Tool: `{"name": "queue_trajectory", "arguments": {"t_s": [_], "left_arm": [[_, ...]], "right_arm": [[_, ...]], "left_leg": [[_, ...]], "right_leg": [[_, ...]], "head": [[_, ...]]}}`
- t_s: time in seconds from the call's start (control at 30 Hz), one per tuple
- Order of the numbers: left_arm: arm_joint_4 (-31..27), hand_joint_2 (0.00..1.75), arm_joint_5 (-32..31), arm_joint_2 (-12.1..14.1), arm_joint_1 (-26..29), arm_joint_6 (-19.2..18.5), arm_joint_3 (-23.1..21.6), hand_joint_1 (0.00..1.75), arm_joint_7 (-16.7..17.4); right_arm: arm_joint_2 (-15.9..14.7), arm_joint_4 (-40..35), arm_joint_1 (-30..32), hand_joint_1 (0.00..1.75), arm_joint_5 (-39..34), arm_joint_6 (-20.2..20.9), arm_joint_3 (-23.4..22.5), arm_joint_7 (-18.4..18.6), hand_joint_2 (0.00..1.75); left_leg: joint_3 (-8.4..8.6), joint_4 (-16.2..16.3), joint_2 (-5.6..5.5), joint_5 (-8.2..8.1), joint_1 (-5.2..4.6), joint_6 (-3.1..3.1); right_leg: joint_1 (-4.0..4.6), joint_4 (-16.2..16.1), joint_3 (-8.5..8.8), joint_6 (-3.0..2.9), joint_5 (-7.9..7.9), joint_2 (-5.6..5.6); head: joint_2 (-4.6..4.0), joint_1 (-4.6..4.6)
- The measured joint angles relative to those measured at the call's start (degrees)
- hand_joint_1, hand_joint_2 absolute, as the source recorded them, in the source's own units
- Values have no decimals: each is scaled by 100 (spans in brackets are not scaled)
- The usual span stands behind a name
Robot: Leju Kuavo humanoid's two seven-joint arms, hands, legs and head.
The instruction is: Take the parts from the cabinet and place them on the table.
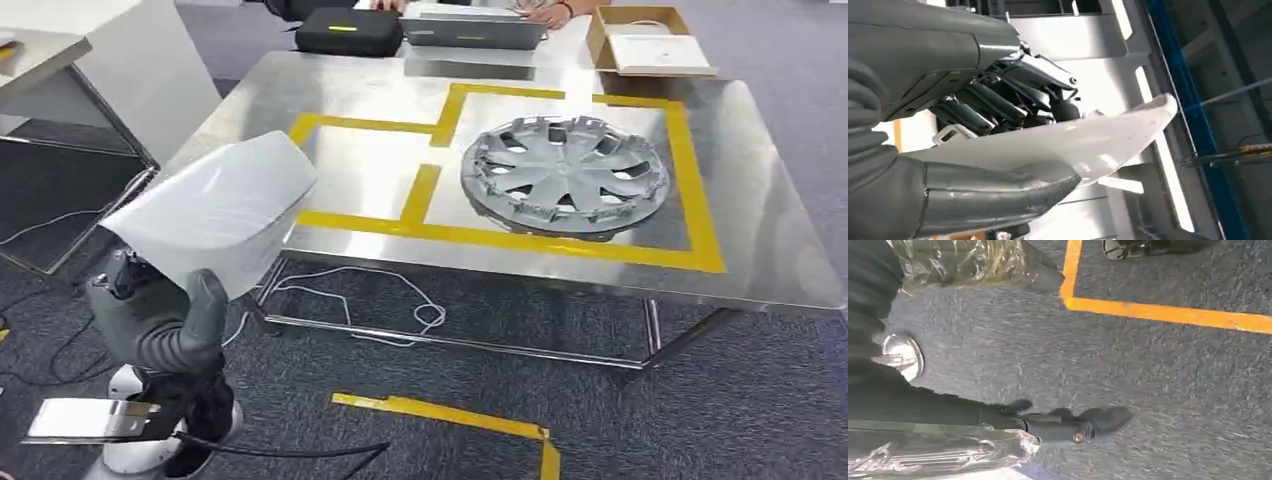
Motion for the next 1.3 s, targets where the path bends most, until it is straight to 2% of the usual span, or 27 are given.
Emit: {"name": "queue_trajectory", "arguments": {"t_s": [0.07, 0.1, 0.2, 0.23, 0.27, 0.37, 0.4, 0.43, 0.47, 0.53, 0.6, 0.67, 0.7, 0.73, 0.77, 0.83, 0.87, 0.9, 0.93, 0.97, 1.0, 1.07, 1.1, 1.13, 1.2, 1.23, 1.3], "left_arm": [[-13, 175, 0, 0, -10, 2, 2, 175, -4], [-17, 175, -13, 2, -27, 2, 2, 175, -9], [-17, 175, -15, 11, 2, 2, 4, 175, -7], [-17, 175, -15, 17, 8, 2, 9, 175, -7], [-17, 175, -15, 20, 7, 2, 13, 175, -7], [-17, 175, -15, 24, 6, 2, 28, 175, -7], [-17, 175, -15, 28, 14, 2, 28, 175, -7], [-17, 175, -15, 33, 4, 2, 26, 175, -7], [-26, 175, -15, 33, 21, 2, 28, 175, -7], [-28, 175, -22, 31, 30, 11, 31, 175, -7], [-50, 175, -31, 13, 28, 24, 52, 175, -9], [-61, 175, -33, 2, 36, 24, 61, 175, -9], [-61, 175, -33, 2, 45, 24, 68, 175, -9], [-61, 175, -33, 2, 56, 24, 79, 175, -9], [-61, 175, -33, 2, 64, 24, 85, 175, -9], [-63, 175, -33, 0, 64, 24, 92, 175, -9], [-68, 175, -33, -4, 63, 24, 94, 175, -9], [-68, 175, -33, -7, 61, 24, 98, 175, -9], [-70, 175, -33, -4, 62, 26, 101, 175, -9], [-77, 175, -33, -9, 58, 26, 103, 175, -9], [-76, 175, -31, -9, 67, 30, 103, 175, -7], [-81, 175, -31, -5, 65, 39, 109, 175, -13], [-90, 175, -33, -4, 50, 39, 116, 175, -20], [-90, 175, -33, -2, 44, 39, 116, 175, -22], [-90, 175, -33, 7, 68, 39, 118, 175, -22], [-90, 175, -31, 11, 76, 39, 118, 175, -22], [-90, 175, -31, 15, 75, 39, 120, 175, -22]], "right_arm": [[2, 0, -12, 0, 0, -2, 2, -4, 175], [2, 0, -21, 0, 0, -2, 2, -4, 175], [2, 0, -14, 0, 0, -2, 4, -4, 175], [2, 0, -5, 0, 0, -2, 2, -2, 175], [2, 0, 0, 0, 2, -2, 2, -2, 175], [2, 0, 3, 0, 0, -2, 2, -4, 175], [2, 0, -6, 0, 0, -2, 2, -4, 175], [2, 0, -12, 0, 0, -4, 2, -2, 175], [2, 0, -8, 0, 2, -2, 4, 2, 175], [2, 0, -5, 0, 4, 0, 2, 2, 175], [2, 0, -23, 0, 7, 0, 4, 2, 175], [2, 0, -30, 0, 9, 0, 7, 4, 175], [2, 0, -23, 0, 7, 0, 4, 4, 175], [2, 0, -8, 0, 7, 2, 4, 9, 175], [2, 0, 3, 0, 7, 0, 4, 9, 175], [2, 0, 4, 0, 7, 0, 4, 9, 175], [2, 0, 5, 0, 9, 0, 4, 9, 175], [-11, 0, 8, 0, 7, 0, 4, 9, 175], [-17, 0, 1, 0, 9, 0, 7, 9, 175], [-17, 0, -5, 0, 9, 5, 9, 11, 175], [-17, 0, 16, 0, 7, 4, 7, 15, 175], [-15, 0, 23, 0, 9, 5, 4, 17, 175], [-20, -4, 7, 0, 9, 0, 2, 15, 175], [-20, -7, -10, 0, 9, 4, 4, 13, 175], [-17, -7, -10, 0, 9, 20, 9, 13, 175], [-17, -4, 4, 0, 9, 20, 9, 15, 175], [-17, -5, 15, 0, 9, 22, 4, 15, 175]], "left_leg": [[-59, 214, 1, -88, 8, -75], [-231, 522, 0, -188, 27, -115], [-970, 1584, 1, -645, 91, -189], [-1087, 1636, 1, -632, 108, -199], [-1089, 1493, 1, -476, 121, -204], [-730, 302, 2, 525, 123, -156], [-718, 257, 2, 370, 92, -145], [-700, 206, 14, 160, 86, -85], [-694, 184, 10, 318, 79, -45], [-632, 172, -2, 322, 95, 57], [-566, 151, 3, 292, 109, 113], [-547, 151, 2, 236, 102, 147], [-525, 151, 0, 205, 94, 152], [-487, 151, -5, 169, 86, 158], [-426, 151, -15, 126, 73, 156], [-272, 151, -16, 28, 45, 151], [-200, 149, -15, -22, 34, 142], [-152, 146, -12, -61, 27, 124], [-170, 143, -23, -78, 22, 92], [-176, 111, -19, -114, 25, 45], [-133, 195, -18, -58, 19, 13], [-78, 271, -18, -110, 17, -44], [-160, 472, -15, -172, 20, -87], [-350, 801, -15, -300, 45, -116], [-860, 1546, -15, -661, 89, -165], [-1030, 1715, -15, -732, 106, -194], [-1085, 1561, -14, -524, 128, -218]], "right_leg": [[-55, -41, 166, -51, -3, 2], [-57, -42, 191, -77, -21, 2], [-57, -41, 264, -95, -120, 8], [-58, -41, 310, -88, -157, 15], [-58, -41, 366, -81, -198, 22], [-66, -46, 559, -13, -351, 35], [-43, -16, 627, 24, -394, 46], [-38, -28, 558, 80, -434, 41], [-38, -44, 536, 127, -462, 28], [-44, 43, 647, 208, -452, 24], [-52, 472, 386, 245, -547, 18], [-53, 1423, -215, 285, -908, 19], [-50, 1766, -470, 295, -1092, 18], [-49, 1910, -629, 289, -1132, 20], [-48, 1785, -665, 273, -990, 19], [-29, 929, -402, 184, -359, 19], [-7, 448, -238, 109, -22, 19], [31, 273, -185, 39, 5, 10], [30, 197, -165, 42, -252, 10], [44, 183, -83, 17, -173, 17], [39, 123, -134, -33, -105, 15], [-27, 41, 117, -71, -67, 16], [-42, 23, 186, -86, -75, 14], [-46, 9, 220, -104, -93, 19], [-49, 8, 265, -110, -161, 21], [-51, 8, 299, -105, -197, 23], [-58, 10, 381, -85, -263, 33]], "head": [[0, -18], [0, -72], [0, -63], [0, -70], [0, -61], [0, -66], [0, -59], [0, -85], [0, -55], [0, -68], [0, -37], [2, -46], [0, -35], [0, -41], [0, -39], [0, -35], [0, -39], [0, -56], [0, -48], [0, -57], [2, -68], [2, -51], [0, -103], [0, -138], [0, -140], [0, -131], [0, -136]]}}
